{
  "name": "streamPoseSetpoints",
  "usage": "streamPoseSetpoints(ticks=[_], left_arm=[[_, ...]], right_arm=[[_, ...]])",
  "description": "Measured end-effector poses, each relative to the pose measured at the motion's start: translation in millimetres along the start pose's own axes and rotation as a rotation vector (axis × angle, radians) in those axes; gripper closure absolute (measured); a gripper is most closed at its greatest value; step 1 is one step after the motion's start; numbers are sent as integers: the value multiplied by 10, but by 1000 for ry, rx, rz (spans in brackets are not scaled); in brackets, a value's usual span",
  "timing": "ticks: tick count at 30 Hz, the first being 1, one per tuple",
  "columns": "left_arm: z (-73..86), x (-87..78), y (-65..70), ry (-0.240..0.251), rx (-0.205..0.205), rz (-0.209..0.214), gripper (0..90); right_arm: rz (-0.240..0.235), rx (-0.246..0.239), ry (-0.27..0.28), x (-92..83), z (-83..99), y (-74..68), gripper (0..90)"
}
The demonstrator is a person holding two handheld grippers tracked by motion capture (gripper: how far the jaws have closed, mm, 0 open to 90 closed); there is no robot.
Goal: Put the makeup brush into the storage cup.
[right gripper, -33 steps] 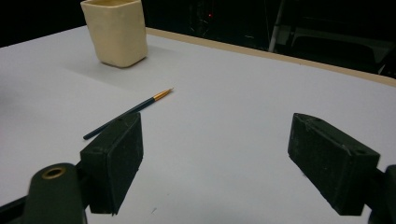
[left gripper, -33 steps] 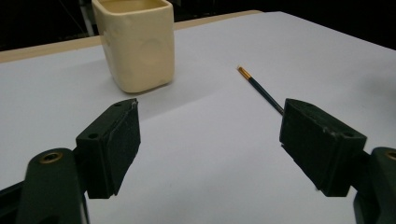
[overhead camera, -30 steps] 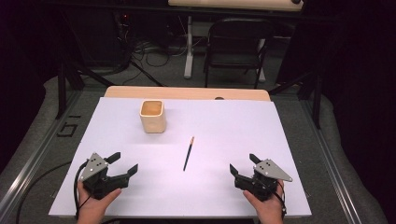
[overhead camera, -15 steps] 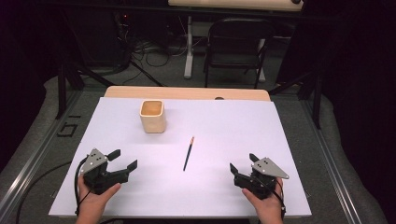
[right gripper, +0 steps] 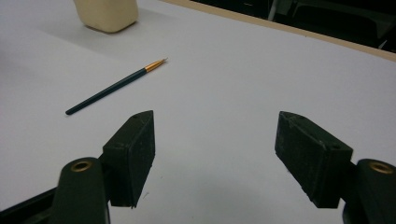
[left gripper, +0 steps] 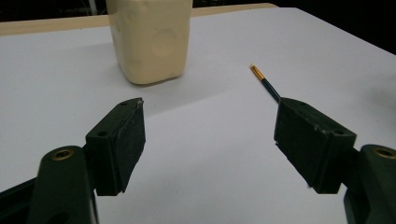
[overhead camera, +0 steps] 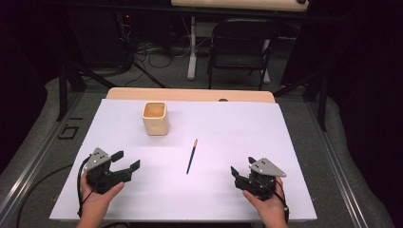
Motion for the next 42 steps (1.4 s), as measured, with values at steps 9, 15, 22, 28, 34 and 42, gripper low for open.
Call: streamPoseSetpoints(ticks=[9,15,22,28,34,42], left_arm=[[-101,51,-13,-31,-28,-20,259],[-191,85,-50,-39,-45,-31,257],[-278,175,-15,-74,-45,-27,253],[-346,266,89,-87,-13,-20,253],[-392,359,157,-99,0,-9,253],[-461,480,200,-107,6,6,253]], right_arm=[[-16,20,-50,-14,-72,-29,328],[-23,31,-61,-19,-124,30,328],[-22,48,-98,8,-158,84,328],[-34,48,-117,61,-202,76,327],[-36,41,-133,112,-258,40,323],[-53,31,-163,160,-302,-4,325]])
Point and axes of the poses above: each handheld gripper's, and its own axes: x roughly forward along the jaws, z roughly out of its underside, y roughly to its right, the point moved 10 cm from there along x, roughly forward along the jaws, and after that the axes turned 1 degree about x, right-handed, at the moved point
